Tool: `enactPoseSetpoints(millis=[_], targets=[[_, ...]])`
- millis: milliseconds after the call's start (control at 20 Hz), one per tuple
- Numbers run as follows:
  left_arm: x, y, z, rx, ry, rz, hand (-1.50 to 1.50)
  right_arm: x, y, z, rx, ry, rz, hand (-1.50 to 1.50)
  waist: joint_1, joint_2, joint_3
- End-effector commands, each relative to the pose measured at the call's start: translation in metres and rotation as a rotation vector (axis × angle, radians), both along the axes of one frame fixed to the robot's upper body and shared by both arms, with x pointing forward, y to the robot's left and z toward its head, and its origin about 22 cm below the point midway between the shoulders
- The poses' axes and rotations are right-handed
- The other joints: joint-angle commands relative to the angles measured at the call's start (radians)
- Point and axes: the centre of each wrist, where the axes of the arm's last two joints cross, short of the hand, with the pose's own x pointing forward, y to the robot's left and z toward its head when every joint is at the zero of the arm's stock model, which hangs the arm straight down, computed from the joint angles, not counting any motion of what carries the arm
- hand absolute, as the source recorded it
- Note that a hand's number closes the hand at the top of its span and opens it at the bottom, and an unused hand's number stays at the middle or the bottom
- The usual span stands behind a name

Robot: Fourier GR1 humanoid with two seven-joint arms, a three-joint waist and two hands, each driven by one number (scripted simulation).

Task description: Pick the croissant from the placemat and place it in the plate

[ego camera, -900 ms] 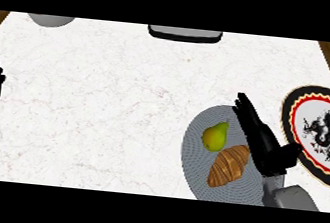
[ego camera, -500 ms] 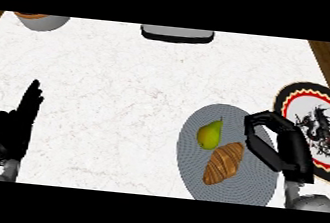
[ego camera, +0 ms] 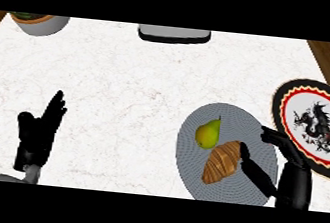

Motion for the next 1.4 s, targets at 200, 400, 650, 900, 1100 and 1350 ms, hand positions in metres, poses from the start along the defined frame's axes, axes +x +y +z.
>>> enactPoseSetpoints(millis=[200, 400, 650, 900, 1100, 1350], targets=[[0.009, -0.011, 0.005, -0.012, 0.009, -0.062, 0.0, -0.051, -0.001, -0.031, -0.25, 0.102, 0.128, -1.5, 0.06, 0.008, -0.001], [0.01, -0.013, 0.003, -0.016, 0.02, -0.066, 0.0, -0.064, -0.017, -0.022, -0.439, 0.233, 0.08, -1.5, 0.057, 0.008, -0.004], [0.013, -0.025, 0.006, -0.017, 0.003, -0.081, 0.0, -0.045, -0.023, 0.019, -0.568, 0.405, 0.071, -1.5, 0.067, 0.009, -0.005], [0.006, -0.01, 0.006, -0.008, 0.017, -0.082, 0.0, -0.042, -0.012, 0.054, -0.605, 0.664, 0.185, -1.5, 0.077, 0.007, -0.004], [0.015, -0.022, 0.02, -0.01, -0.006, -0.068, 0.0, -0.018, 0.012, 0.067, -0.587, 0.746, 0.25, -1.5, 0.074, 0.008, 0.0], [0.016, -0.01, 0.01, -0.003, -0.011, -0.076, 0.0, -0.014, 0.016, 0.042, -0.601, 0.83, 0.275, -1.5, 0.065, 0.008, 0.0]])
